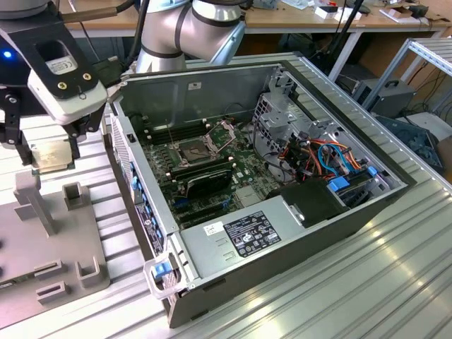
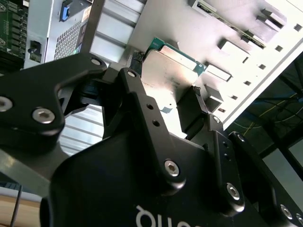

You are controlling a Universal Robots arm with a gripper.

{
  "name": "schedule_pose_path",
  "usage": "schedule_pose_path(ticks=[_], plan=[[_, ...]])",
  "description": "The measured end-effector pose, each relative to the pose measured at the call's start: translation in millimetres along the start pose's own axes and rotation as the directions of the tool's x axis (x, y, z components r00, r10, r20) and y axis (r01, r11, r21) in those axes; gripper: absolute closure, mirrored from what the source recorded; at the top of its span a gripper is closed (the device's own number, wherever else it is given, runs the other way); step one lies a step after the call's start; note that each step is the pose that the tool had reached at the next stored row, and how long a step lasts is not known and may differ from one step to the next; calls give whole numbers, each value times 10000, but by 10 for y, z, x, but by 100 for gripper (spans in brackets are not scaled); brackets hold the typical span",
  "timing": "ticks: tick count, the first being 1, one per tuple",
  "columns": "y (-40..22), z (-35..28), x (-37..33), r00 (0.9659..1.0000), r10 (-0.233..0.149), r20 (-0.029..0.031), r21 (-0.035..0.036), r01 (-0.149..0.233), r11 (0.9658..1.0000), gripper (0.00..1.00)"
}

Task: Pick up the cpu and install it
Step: 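Pick up the cpu and move it towards the insertion slot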

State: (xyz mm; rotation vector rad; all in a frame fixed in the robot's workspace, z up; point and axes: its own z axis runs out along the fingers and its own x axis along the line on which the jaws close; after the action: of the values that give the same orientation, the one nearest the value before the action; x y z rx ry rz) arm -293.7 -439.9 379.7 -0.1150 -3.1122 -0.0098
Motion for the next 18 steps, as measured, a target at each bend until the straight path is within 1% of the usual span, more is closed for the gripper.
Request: schedule_pose_path(ticks=[4, 5, 7, 8, 10, 12, 15, 18], plan=[[9, -2, -112, 10000, -1, 1, -1, 1, 10000, 45], [12, -3, -164, 10000, 0, 0, 0, 0, 10000, 45], [16, -4, -215, 10000, -1, 0, 0, 1, 10000, 45], [20, -5, -264, 10000, 0, 0, -1, 0, 10000, 45], [25, -7, -340, 10000, 0, 0, -1, 0, 10000, 45], [29, -8, -393, 10000, 0, 0, 0, 0, 10000, 45], [37, -10, -498, 10000, -1, 1, -1, 1, 10000, 45], [42, -12, -563, 10000, 0, -1, 0, 0, 10000, 45]])
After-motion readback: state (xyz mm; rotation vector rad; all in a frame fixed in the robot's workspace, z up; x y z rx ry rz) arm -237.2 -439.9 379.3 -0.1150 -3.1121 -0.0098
